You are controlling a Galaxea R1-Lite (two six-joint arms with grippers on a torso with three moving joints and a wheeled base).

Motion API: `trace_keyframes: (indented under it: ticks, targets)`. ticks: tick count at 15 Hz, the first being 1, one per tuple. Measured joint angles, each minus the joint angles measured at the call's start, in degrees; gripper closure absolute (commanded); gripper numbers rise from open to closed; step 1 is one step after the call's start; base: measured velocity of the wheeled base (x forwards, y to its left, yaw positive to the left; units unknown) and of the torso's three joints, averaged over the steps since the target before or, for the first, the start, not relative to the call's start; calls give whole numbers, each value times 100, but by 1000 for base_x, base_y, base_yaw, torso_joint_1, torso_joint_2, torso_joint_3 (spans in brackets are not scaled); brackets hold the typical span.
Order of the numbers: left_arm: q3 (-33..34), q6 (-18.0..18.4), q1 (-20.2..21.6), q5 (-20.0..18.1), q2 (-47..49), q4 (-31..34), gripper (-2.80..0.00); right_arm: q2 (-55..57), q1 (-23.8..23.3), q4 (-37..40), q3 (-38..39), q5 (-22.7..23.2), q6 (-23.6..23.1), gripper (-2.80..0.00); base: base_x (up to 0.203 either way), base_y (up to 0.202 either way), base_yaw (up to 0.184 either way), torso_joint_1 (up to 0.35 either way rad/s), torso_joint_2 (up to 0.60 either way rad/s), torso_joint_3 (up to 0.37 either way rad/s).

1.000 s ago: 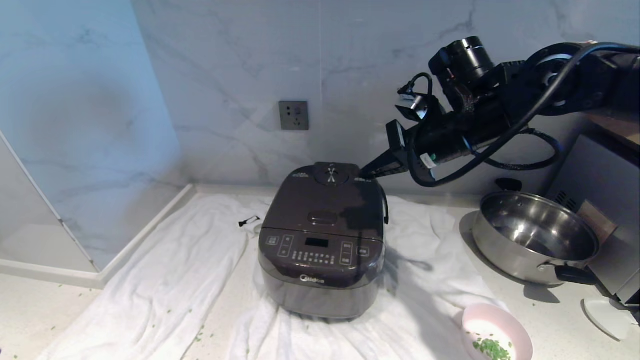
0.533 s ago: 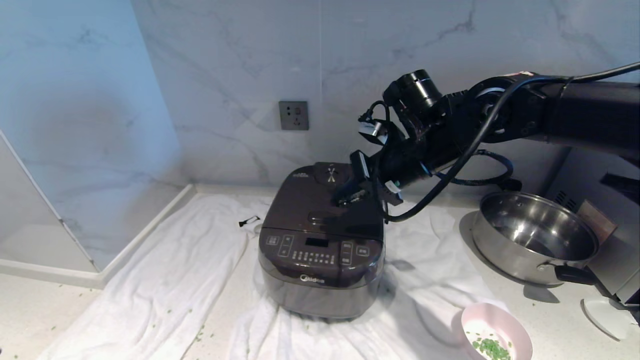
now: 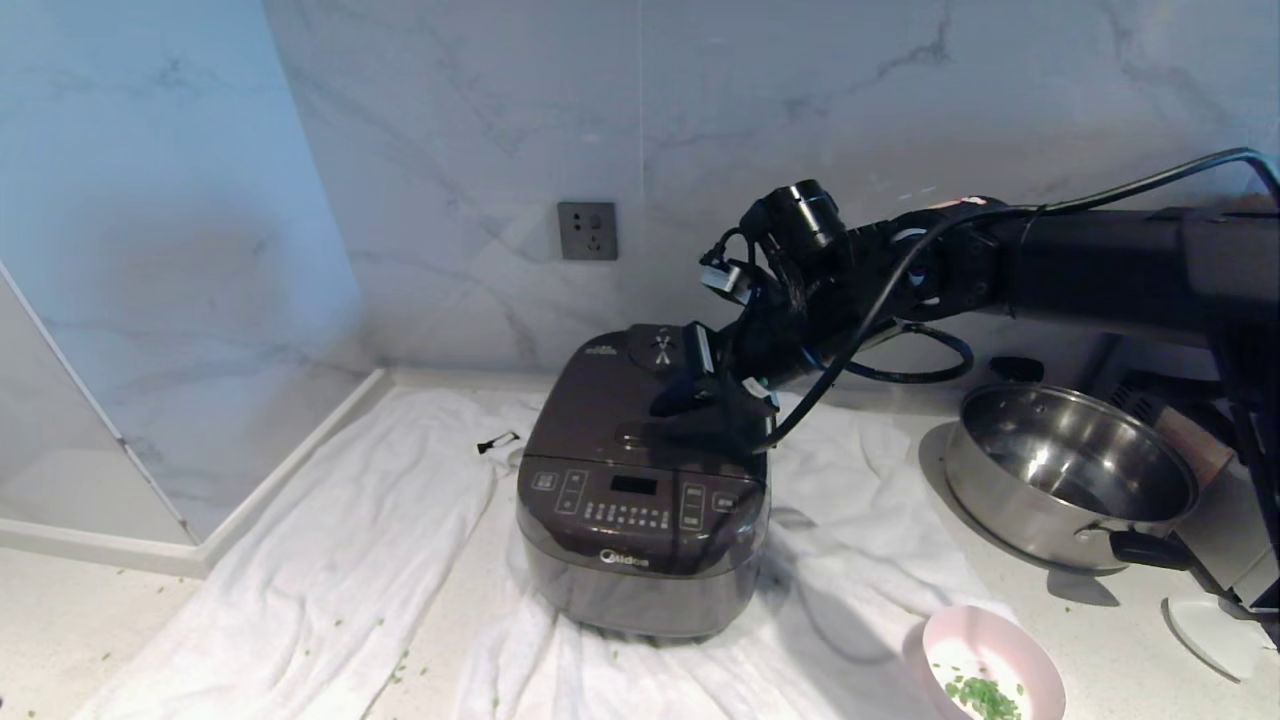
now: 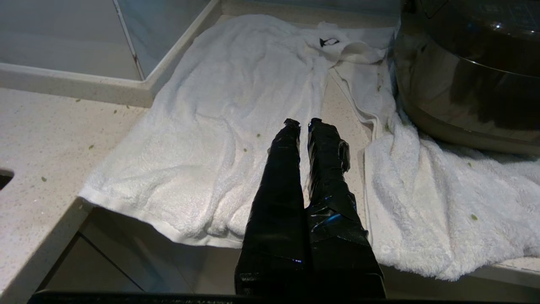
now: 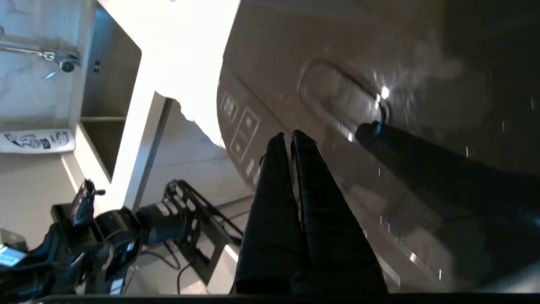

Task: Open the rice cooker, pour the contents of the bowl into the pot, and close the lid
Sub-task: Open the rice cooker

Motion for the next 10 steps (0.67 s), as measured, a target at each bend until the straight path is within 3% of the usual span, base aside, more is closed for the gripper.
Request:
trace_keyframes:
  ticks: [10]
  targets:
    - [0, -3, 0, 1, 0, 2, 0, 460, -7, -387, 2, -19, -2, 0, 0, 0, 0, 0, 0, 0]
